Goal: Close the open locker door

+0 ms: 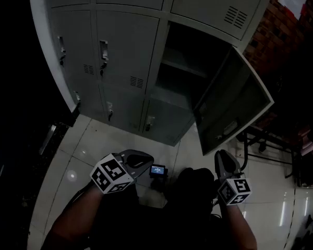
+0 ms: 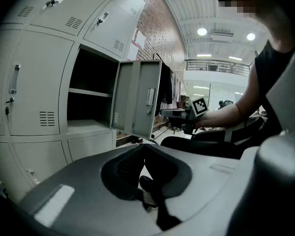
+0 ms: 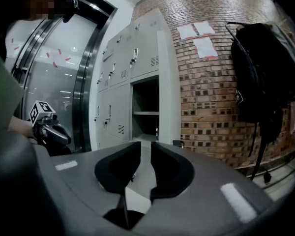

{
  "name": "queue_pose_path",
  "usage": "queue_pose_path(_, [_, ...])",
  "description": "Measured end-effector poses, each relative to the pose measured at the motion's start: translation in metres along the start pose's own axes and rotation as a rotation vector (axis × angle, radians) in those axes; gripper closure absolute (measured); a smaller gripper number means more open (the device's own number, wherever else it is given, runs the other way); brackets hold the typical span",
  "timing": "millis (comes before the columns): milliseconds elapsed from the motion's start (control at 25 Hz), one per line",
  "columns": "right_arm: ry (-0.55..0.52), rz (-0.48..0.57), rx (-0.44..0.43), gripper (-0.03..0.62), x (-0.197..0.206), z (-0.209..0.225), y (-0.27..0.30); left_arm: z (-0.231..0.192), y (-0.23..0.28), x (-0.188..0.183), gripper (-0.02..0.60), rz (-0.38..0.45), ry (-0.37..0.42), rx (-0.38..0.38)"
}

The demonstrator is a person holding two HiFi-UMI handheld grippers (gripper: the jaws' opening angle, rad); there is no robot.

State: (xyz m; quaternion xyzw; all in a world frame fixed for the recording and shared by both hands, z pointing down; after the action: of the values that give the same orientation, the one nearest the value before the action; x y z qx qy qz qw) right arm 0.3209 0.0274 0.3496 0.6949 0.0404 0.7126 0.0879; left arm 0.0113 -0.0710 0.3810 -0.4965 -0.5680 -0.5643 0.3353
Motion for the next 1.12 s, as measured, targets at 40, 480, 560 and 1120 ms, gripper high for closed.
queue_pose_path(40, [0.004, 0.001, 0.014, 0.515, -0.001, 0.005, 0.0, 0.0, 0.0, 0.0, 0.569, 0.0, 0.001, 0.001])
queue_pose_path(480, [0.05, 0.147, 0.0, 0.385, -0.043, 0.033, 0.031, 0.0, 0.0, 0.0, 0.569, -0.004, 0.004, 0.002])
queue_pose_path(560, [0.062, 0.181, -0.025, 0.413, -0.05, 0.029, 0.036, 0.001, 0.0, 0.0, 0.569, -0.004, 0.003, 0.001])
queue_pose_path(1120, [-0.015, 0.141, -0.307, 0.411, -0.059, -0.023, 0.074, 0.001, -0.001, -0.002, 0.569, -0.008, -0.009, 0.001])
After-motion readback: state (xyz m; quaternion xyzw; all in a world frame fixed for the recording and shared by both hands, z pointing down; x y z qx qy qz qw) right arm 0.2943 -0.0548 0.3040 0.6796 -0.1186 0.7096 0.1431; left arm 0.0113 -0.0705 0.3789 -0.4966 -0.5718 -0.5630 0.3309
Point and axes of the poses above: the fingertips, and each gripper's own axes: y forward along the fingers, z to its right, x out of its underside, the point moved 8 cm from there along -y, backward along the fingers, and after that the axes turned 1 degree about z, right-handed, at the moved point
